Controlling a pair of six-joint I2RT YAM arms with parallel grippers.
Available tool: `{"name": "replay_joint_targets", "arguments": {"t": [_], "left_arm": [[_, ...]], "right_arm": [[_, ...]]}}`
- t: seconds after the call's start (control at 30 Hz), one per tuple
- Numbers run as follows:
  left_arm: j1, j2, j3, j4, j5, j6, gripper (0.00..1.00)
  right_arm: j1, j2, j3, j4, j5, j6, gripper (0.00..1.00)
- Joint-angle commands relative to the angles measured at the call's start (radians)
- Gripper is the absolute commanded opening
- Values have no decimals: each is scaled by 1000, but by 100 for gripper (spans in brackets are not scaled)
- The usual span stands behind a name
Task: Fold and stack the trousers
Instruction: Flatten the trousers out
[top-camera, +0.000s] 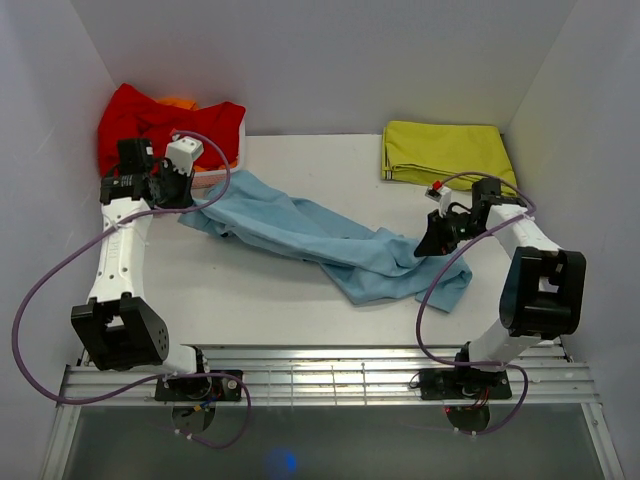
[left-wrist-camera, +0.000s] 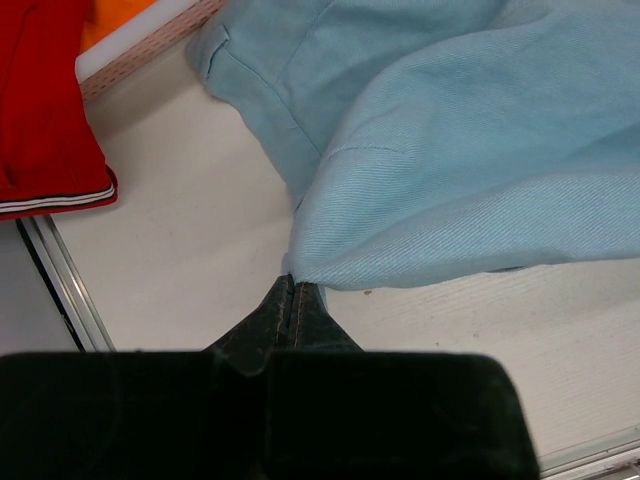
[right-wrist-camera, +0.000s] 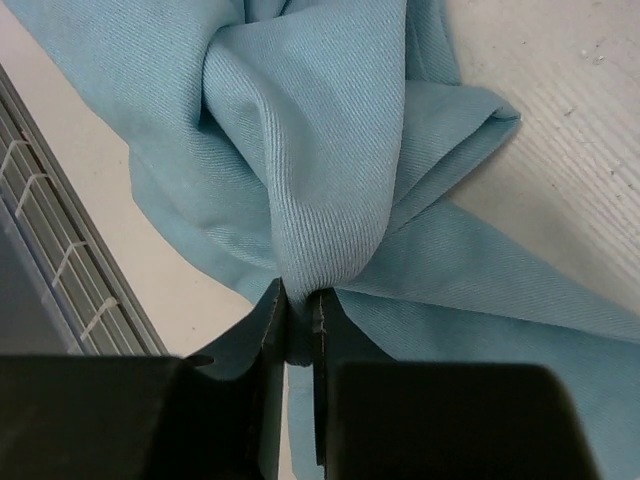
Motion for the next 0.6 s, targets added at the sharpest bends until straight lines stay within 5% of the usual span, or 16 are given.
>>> {"name": "replay_joint_targets", "arguments": {"t": [0.0, 0.33, 0.57], "left_arm": [[7, -74, -19, 40, -17, 13, 0], [91, -100, 26, 56, -45, 51, 0], [151, -114, 92, 86, -74, 57, 0]], "right_arm": [[-2, 6, 73, 22, -30, 65, 8], [-190, 58, 339, 37, 356, -30, 8], [-216, 107, 252, 94, 577, -191, 8]]}}
